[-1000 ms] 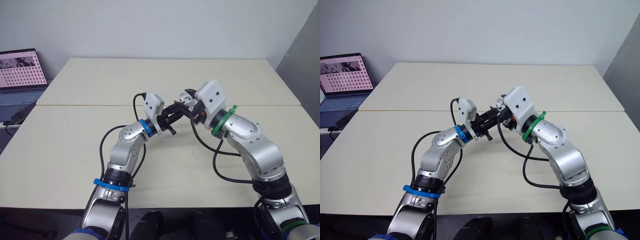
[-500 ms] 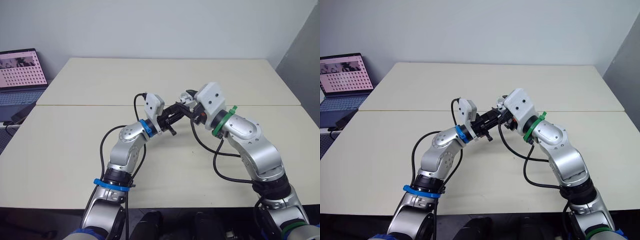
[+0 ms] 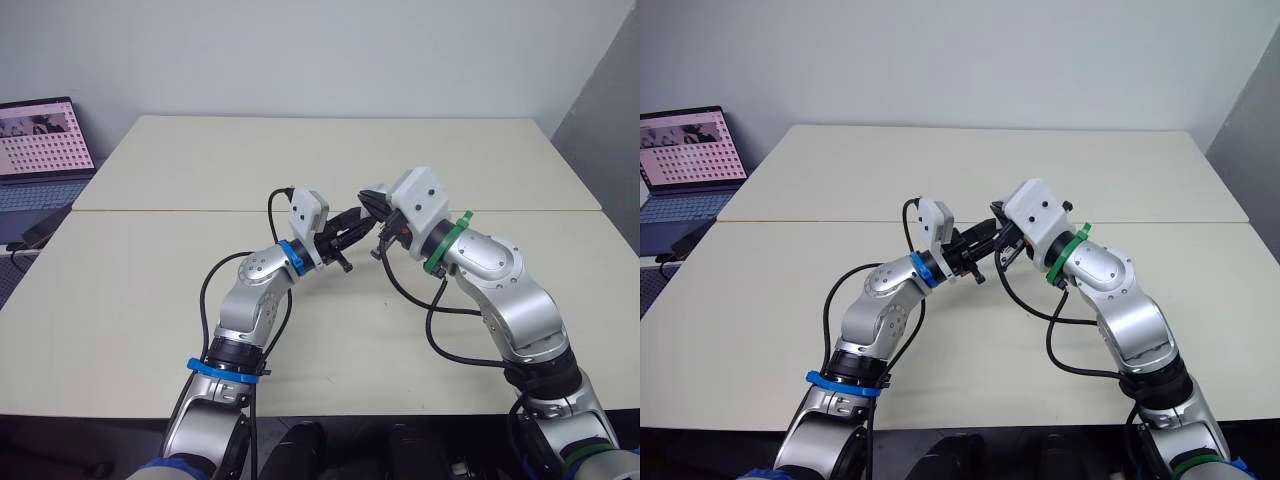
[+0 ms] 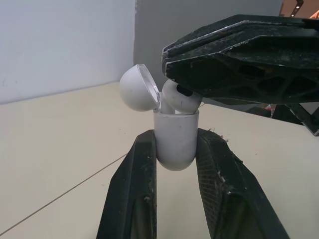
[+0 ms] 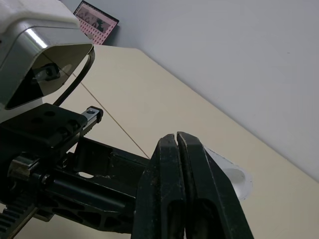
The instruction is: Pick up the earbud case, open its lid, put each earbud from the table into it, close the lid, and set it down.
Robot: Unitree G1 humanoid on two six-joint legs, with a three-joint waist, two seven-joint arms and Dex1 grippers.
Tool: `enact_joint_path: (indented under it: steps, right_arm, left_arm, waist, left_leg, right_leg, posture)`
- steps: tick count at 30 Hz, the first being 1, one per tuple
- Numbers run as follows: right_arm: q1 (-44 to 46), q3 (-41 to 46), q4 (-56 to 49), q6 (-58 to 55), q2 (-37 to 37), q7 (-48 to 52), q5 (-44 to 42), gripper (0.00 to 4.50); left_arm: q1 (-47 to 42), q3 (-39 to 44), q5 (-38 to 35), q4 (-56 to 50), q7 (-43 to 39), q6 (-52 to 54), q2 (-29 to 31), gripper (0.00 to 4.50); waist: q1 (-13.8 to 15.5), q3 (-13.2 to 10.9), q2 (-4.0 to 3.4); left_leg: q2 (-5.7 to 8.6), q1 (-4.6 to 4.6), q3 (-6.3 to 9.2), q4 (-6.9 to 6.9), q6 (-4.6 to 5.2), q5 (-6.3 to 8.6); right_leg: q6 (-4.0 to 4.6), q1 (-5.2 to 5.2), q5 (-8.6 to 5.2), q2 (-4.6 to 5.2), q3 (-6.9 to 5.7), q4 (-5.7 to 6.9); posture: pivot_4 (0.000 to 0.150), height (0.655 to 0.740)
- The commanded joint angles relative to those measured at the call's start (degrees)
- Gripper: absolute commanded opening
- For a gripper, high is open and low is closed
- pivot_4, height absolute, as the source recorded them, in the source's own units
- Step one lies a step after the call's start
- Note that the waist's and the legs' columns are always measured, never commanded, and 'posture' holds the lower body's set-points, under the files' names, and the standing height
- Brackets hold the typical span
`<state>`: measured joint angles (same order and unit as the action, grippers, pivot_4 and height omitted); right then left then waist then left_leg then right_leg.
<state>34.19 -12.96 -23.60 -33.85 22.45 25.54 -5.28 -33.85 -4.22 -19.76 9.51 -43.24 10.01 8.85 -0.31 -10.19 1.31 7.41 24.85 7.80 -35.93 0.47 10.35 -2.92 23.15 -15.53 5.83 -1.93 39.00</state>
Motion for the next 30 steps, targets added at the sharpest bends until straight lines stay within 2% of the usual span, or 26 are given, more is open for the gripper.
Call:
enact_joint_path:
  steps: [1, 9, 12, 16, 28, 30]
  right_arm:
    - [-0.29, 1.39, -1.02, 0.31, 0.48, 0.58, 0.14, 0.04]
    - [-0.49, 1.43, -1.51, -0.26, 0.09, 0.98, -0.16, 0.04]
    - [-0.48, 1.39, -1.50, -0.34, -0.16, 0.80, -0.20, 0.63]
    - [-0.35, 1.28, -1.39, -0.34, -0.30, 0.67, -0.07, 2.00]
    - [-0.47, 1.47, -1.34, -0.29, -0.33, 0.64, 0.02, 2.00]
    - [-0.48, 1.43, -1.34, -0.22, -0.25, 0.65, 0.11, 1.61]
  left_arm:
    - [-0.56, 0.04, -0.87, -3.36, -0.71, -0.43, -0.01, 0.74]
    - [-0.44, 0.10, -0.85, -3.55, -0.79, -0.19, 0.09, 0.74]
    - [-0.27, 0.14, -0.92, -3.80, -0.81, -0.05, 0.18, 0.74]
    - [-0.10, 0.15, -1.00, -4.14, -0.79, 0.22, 0.35, 0.74]
    - [-0.37, 0.02, -1.05, -3.89, -0.85, 0.35, 0.35, 0.74]
    - [-0.38, 0.02, -1.07, -3.89, -0.89, 0.35, 0.34, 0.74]
  waist:
    - [0.00, 0.00, 0.00]
    - [0.00, 0.00, 0.00]
    - [0.00, 0.00, 0.00]
    - [-0.01, 0.00, 0.00]
    - [0.00, 0.00, 0.00]
    - [0.00, 0.00, 0.00]
  left_leg:
    - [0.00, 0.00, 0.00, 0.00, 0.00, 0.00]
    - [0.00, 0.00, 0.00, 0.00, 0.01, 0.01]
    - [0.00, 0.00, 0.00, 0.00, 0.01, 0.01]
    - [0.00, 0.00, 0.00, 0.00, 0.01, 0.00]
    - [0.00, 0.00, 0.00, 0.00, 0.00, 0.00]
    - [0.00, 0.00, 0.00, 0.00, 0.00, 0.00]
  right_leg:
    - [0.00, 0.00, 0.00, 0.00, 0.00, 0.00]
    - [0.00, 0.00, 0.00, 0.00, 0.00, 0.00]
    - [0.00, 0.00, 0.00, 0.00, 0.00, 0.00]
    - [0.00, 0.00, 0.00, 0.00, 0.01, 0.00]
    - [0.00, 0.00, 0.00, 0.00, 0.00, 0.00]
    - [0.00, 0.00, 0.00, 0.00, 0.00, 0.00]
  posture:
    - [0.150, 0.7400]
    - [0.150, 0.7400]
    - [0.150, 0.7400]
    - [0.150, 0.7400]
    - [0.150, 0.7400]
    - [0.150, 0.7400]
